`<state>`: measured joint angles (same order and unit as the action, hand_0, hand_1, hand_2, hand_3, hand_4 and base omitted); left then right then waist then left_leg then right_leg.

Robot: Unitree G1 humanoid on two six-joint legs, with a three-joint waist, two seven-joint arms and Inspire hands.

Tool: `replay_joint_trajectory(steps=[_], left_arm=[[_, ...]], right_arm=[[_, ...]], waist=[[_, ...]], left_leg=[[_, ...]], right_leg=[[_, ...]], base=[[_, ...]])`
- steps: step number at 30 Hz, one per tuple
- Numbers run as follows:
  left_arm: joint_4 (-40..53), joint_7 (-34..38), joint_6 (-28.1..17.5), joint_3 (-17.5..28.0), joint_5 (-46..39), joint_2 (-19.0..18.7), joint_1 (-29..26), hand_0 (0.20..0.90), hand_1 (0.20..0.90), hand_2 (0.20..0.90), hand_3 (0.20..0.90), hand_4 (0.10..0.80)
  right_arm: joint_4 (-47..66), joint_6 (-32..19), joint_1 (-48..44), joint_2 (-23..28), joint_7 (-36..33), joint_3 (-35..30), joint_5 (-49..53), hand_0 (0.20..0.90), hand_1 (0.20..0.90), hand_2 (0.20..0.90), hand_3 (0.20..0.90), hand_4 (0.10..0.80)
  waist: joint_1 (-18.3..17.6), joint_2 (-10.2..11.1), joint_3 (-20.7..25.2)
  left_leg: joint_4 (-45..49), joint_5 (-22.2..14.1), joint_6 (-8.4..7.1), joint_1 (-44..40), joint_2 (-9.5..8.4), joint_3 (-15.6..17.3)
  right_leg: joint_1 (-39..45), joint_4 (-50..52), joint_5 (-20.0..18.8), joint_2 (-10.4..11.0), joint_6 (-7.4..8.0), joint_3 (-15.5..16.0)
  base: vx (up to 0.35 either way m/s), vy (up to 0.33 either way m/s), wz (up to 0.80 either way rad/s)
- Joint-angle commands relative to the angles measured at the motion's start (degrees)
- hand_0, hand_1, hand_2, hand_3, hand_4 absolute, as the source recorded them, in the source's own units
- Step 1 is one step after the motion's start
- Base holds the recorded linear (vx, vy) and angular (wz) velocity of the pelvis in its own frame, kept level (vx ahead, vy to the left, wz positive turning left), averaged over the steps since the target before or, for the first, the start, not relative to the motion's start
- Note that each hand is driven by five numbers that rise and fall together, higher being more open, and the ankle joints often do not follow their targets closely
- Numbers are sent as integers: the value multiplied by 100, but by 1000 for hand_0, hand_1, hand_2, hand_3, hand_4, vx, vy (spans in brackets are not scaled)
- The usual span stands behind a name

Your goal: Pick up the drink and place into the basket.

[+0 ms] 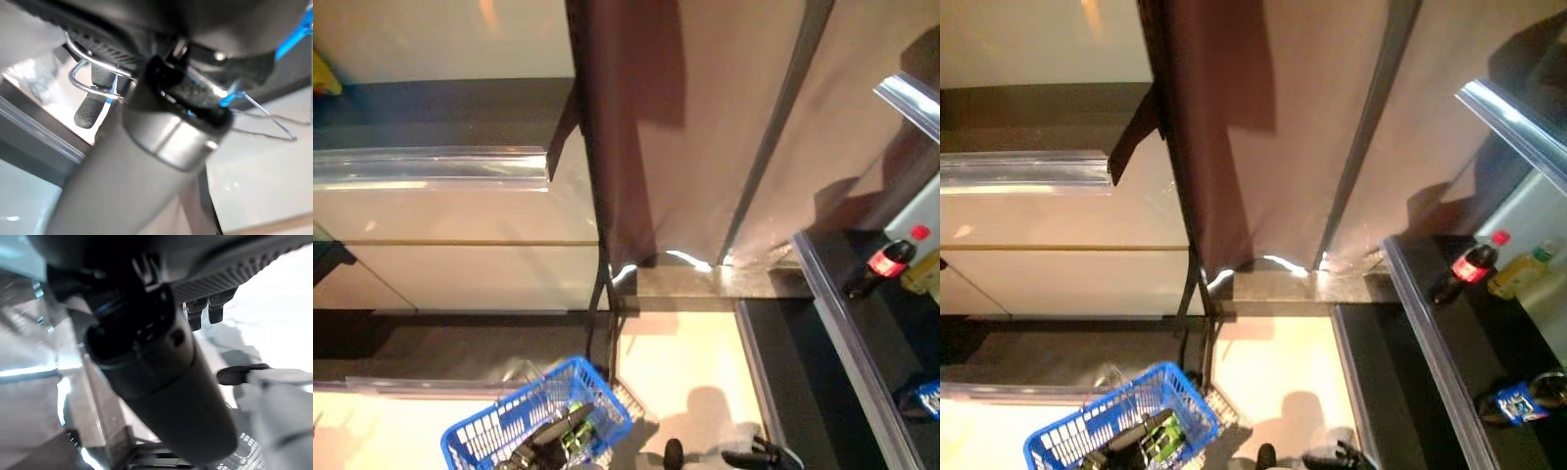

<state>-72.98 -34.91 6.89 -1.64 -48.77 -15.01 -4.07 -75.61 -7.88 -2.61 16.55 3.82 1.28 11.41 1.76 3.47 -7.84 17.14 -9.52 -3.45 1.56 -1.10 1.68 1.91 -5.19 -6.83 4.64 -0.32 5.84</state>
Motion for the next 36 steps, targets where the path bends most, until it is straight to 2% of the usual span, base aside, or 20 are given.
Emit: replay_joint_trajectory(steps=[1, 3, 5, 10, 15, 19, 20, 22, 23, 25, 30, 31, 33, 34, 36], left_arm=[[348, -925, -95, -111, -87, 256, -102, 300, 300, 300, 200, 100], [234, -932, -107, -75, -75, 240, -93, 300, 300, 300, 200, 100], [235, -940, -84, -74, -60, 248, -121, 300, 300, 300, 200, 100], [309, -925, -46, -127, -62, 257, -155, 300, 300, 300, 200, 100], [332, -1078, -43, -156, 58, 241, -18, 300, 300, 300, 200, 100], [262, -1046, -68, -226, 148, 182, -143, 300, 300, 300, 200, 100], [233, -1003, -80, -221, 150, 124, -209, 300, 300, 300, 200, 100], [218, -944, -114, -171, 75, 42, -273, 300, 300, 300, 200, 100], [263, -876, -148, -58, -79, -29, -302, 300, 300, 300, 200, 100], [273, -932, -145, -13, -61, -51, -313, 300, 300, 300, 200, 100], [253, -874, -124, -36, -44, -23, -311, 300, 300, 300, 200, 100], [243, -811, -94, -14, -128, -39, -324, 300, 300, 300, 200, 100], [235, -744, -9, 65, -187, -63, -324, 300, 300, 300, 200, 100], [222, -725, 10, 111, -141, -78, -312, 300, 300, 300, 200, 100], [210, -728, 59, 219, -98, -100, -256, 300, 300, 300, 200, 100]], right_arm=[[-81, 26, -52, 212, -77, 218, 125, 900, 900, 900, 900, 800], [-93, -8, -24, 184, -44, 202, 62, 900, 900, 900, 900, 800], [-101, -80, 57, 149, -15, 155, -3, 900, 900, 900, 900, 800], [-164, -117, 146, 146, -4, 83, -92, 900, 900, 900, 900, 800], [-1, -86, 216, 213, -2, 64, 15, 900, 900, 900, 900, 800], [10, -202, 200, 130, 38, -4, 181, 900, 900, 900, 900, 800], [-2, -251, 214, 82, 68, -13, 142, 900, 900, 900, 900, 800], [-16, -290, 211, 24, 84, 5, 111, 900, 900, 900, 900, 800], [30, -254, 167, -24, 74, 20, 46, 900, 900, 900, 900, 800], [6, -240, 149, -14, 16, -8, 140, 900, 900, 900, 900, 800], [-176, -220, 166, 17, -32, -166, 229, 900, 900, 900, 900, 800], [-199, -221, 158, 22, -25, -209, 115, 900, 900, 900, 900, 800], [-252, -144, 89, 49, -9, -234, 33, 900, 900, 900, 900, 800], [-289, -105, 48, 43, 10, -217, -7, 900, 900, 900, 900, 800], [-315, -27, -11, 20, 25, -189, -54, 900, 900, 900, 900, 800]], waist=[[108, -21, -64], [50, -48, 68], [19, -53, 122], [-71, -97, 219], [-16, 29, 129], [-159, 45, 42], [-207, 78, 23], [-203, 117, -16], [-170, 90, -69], [-149, 38, -81], [-141, -134, 143], [-126, -157, 203], [-58, -209, 302], [-17, -228, 341], [-1, -262, 381]], left_leg=[[-918, 954, 212, 50, -60, -302], [-1478, 1057, 207, -227, -16, -293], [-1604, 1128, 192, -301, -47, -283], [-1766, 999, 308, -576, -112, -248], [-1175, 641, 429, -436, -381, -660], [-1537, 730, 546, -496, -328, -368], [-1646, 748, 565, -516, -292, -249], [-1778, 776, 545, -543, -238, -61], [-1904, 823, 537, -554, -87, 280], [-1978, 861, 564, -546, -25, 435], [-2187, 900, 602, -497, -2, 772], [-2214, 898, 541, -500, 31, 918], [-2214, 881, 448, -520, 101, 1179], [-2214, 876, 405, -546, 132, 1257], [-2211, 880, 352, -620, 222, 1455]], right_leg=[[166, 606, 513, -285, 237, -197], [206, 528, 511, -375, 214, -215], [252, 505, 504, -390, 239, -212], [284, 592, 608, -390, 261, -213], [268, 584, 528, -267, 299, -494], [-28, 639, 354, -264, 445, -653], [-141, 636, 239, -227, 538, -632], [-350, 783, 39, -94, 730, -324], [-481, 1172, 49, 58, 851, 50], [-487, 1398, 168, 96, 852, 79], [-247, 1365, 160, 478, 833, 247], [-147, 1157, 94, 666, 854, 443], [-9, 850, 13, 876, 899, 747], [20, 746, -23, 951, 932, 881], [84, 626, -4, 967, 940, 1010]], base=[[176, 72, -31], [136, 89, -69], [141, 93, -75], [129, 87, -22], [90, 110, -28], [-43, 61, -50], [-83, -68, -55], [-179, -95, -69], [-232, -78, -95], [-217, -39, -146], [-123, -81, -87], [-90, -158, -81], [-82, -190, -67], [-40, -218, -103], [-16, -215, -129]])
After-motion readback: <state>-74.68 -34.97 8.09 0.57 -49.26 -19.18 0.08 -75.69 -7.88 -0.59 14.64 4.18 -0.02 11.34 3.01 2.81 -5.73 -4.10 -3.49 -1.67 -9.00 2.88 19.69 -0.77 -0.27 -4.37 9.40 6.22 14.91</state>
